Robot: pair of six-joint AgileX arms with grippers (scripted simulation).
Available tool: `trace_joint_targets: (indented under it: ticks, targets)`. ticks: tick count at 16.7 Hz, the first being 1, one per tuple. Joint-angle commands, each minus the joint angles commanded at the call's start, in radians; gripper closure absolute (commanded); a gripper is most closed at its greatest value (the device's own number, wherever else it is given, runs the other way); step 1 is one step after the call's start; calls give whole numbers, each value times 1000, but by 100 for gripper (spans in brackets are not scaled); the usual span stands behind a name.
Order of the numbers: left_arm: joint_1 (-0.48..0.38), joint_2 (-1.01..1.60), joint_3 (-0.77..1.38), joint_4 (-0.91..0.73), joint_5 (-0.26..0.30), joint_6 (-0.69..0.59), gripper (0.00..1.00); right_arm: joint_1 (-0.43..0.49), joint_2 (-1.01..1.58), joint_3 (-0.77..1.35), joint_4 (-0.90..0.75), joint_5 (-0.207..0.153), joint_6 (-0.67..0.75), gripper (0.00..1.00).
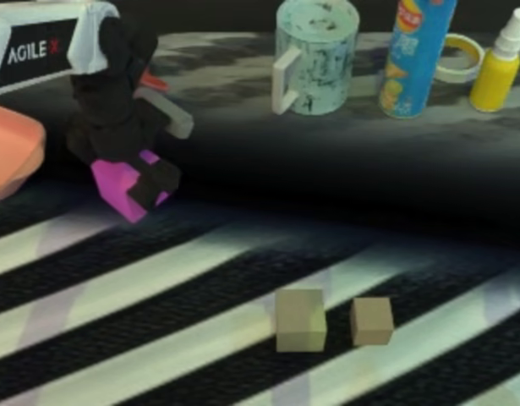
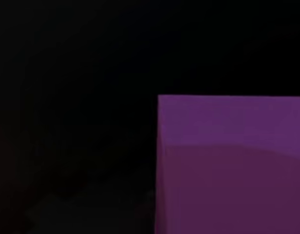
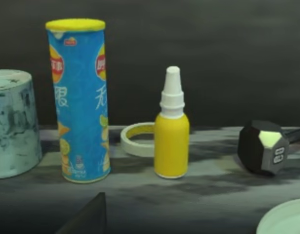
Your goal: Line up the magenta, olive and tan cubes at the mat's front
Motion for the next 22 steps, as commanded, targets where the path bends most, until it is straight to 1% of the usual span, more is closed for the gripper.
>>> trace_joint_targets:
  ticks: [6, 7, 16, 18, 22]
  targets:
    - [0, 0, 0, 0, 0, 0, 98, 0, 0, 0, 0, 0, 0, 0]
    - [0, 0, 0, 0, 0, 0, 100, 0, 0, 0, 0, 0, 0, 0]
    - [1, -11, 4, -8, 3, 0, 100, 0, 0, 0, 0, 0, 0, 0]
    - [4, -19, 37, -46, 3, 0, 100, 0, 0, 0, 0, 0, 0, 0]
    - [16, -54, 138, -197, 3, -3, 100, 0, 0, 0, 0, 0, 0, 0]
